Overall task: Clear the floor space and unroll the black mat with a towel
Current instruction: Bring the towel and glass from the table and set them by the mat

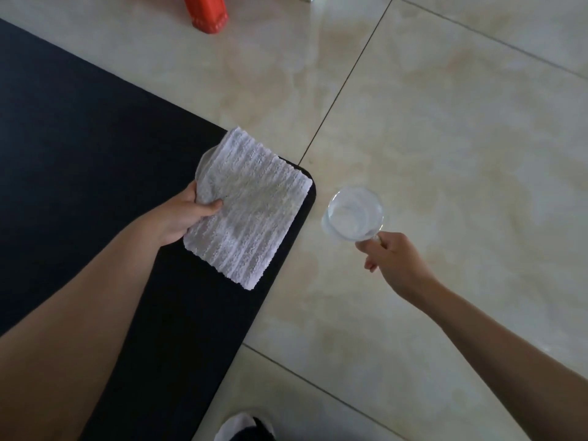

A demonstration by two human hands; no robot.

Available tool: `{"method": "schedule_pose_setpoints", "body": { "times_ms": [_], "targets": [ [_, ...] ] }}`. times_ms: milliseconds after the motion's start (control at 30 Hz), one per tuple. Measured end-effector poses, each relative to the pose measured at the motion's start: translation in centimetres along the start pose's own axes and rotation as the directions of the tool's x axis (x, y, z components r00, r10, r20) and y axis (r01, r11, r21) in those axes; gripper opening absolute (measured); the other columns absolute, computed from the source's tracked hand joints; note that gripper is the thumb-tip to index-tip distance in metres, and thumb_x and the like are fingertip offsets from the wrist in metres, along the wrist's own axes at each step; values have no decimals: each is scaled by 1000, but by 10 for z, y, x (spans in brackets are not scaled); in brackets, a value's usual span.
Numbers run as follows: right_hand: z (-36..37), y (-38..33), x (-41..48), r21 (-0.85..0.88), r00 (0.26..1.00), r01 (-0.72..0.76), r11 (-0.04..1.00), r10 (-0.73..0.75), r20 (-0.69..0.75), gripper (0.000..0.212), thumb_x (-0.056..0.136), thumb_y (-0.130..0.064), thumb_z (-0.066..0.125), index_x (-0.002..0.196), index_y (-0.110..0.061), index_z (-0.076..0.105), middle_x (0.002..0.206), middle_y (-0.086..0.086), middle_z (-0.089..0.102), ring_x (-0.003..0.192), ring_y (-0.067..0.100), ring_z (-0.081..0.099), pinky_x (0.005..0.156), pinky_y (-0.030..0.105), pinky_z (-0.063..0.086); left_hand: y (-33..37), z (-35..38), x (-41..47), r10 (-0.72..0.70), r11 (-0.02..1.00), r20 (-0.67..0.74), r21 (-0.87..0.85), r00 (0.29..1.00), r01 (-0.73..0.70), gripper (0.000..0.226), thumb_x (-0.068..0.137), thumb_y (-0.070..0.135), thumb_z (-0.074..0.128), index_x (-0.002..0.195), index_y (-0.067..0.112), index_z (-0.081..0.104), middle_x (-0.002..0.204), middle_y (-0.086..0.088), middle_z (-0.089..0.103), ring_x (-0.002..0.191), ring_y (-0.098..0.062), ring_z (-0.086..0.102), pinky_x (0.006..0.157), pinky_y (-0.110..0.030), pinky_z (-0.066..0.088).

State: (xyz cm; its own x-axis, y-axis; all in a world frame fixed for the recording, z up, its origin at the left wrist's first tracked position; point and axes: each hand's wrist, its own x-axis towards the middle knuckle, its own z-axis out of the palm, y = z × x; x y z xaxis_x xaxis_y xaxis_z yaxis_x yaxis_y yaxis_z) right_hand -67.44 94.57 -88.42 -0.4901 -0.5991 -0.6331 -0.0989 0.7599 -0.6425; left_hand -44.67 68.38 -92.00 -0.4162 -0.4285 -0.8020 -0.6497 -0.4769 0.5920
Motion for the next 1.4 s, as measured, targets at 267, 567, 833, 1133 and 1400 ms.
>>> {"method": "schedule_pose_setpoints", "body": {
  "times_ms": [267, 567, 833, 1133, 1400],
  "targets": [
    [16, 8, 16, -11, 999, 17, 1000, -17, -31, 33, 91, -24, 55, 66, -2, 50, 66, 14, 51, 44, -2, 51, 62, 31, 34, -15, 13, 6, 124, 973, -310, 222, 942, -55, 65, 86, 38, 67, 140, 21, 33, 115, 4, 54, 95, -16, 58, 84, -39, 47],
    [18, 6, 11, -97, 994, 24, 995, -34, -104, 24, 87, -23, 59, 79, -1, 52, 80, 20, 68, 68, 13, 67, 68, 36, 49, -44, 29, -7, 240, 952, -490, 288, 838, -105, 70, 84, 59, 58, 139, 22, 37, 117, 6, 54, 96, -14, 57, 74, -30, 46],
    [34, 29, 0, 70, 929, -370, 927, 370, 5, 56, 68, -5, 74, 114, -4, 42, 88, 16, 61, 69, 25, 62, 86, 48, 55, -66, 19, -11, 304, 944, -553, 287, 776, -165, 66, 89, 59, 46, 139, 17, 42, 129, -4, 53, 112, -19, 54, 89, -36, 48],
    [94, -39, 6, 64, 938, -295, 953, 276, 211, 12, 92, -1, 51, 91, 5, 61, 88, 21, 60, 82, 28, 60, 81, 36, 54, -156, 45, -68, 420, 698, -501, 711, 756, 83, 72, 95, 49, 39, 151, 13, 12, 160, -14, 9, 148, -30, 3, 118, -54, 13],
    [137, -45, 28, 230, 887, -461, 857, 434, 159, 7, 87, 6, 55, 85, 1, 51, 90, 18, 57, 68, 21, 59, 66, 33, 59, -211, 81, -107, 377, 375, -202, 926, 904, 51, 114, 69, 89, 31, 153, 25, -11, 158, -9, -25, 145, -37, -19, 107, -74, 5]
  ]
}}
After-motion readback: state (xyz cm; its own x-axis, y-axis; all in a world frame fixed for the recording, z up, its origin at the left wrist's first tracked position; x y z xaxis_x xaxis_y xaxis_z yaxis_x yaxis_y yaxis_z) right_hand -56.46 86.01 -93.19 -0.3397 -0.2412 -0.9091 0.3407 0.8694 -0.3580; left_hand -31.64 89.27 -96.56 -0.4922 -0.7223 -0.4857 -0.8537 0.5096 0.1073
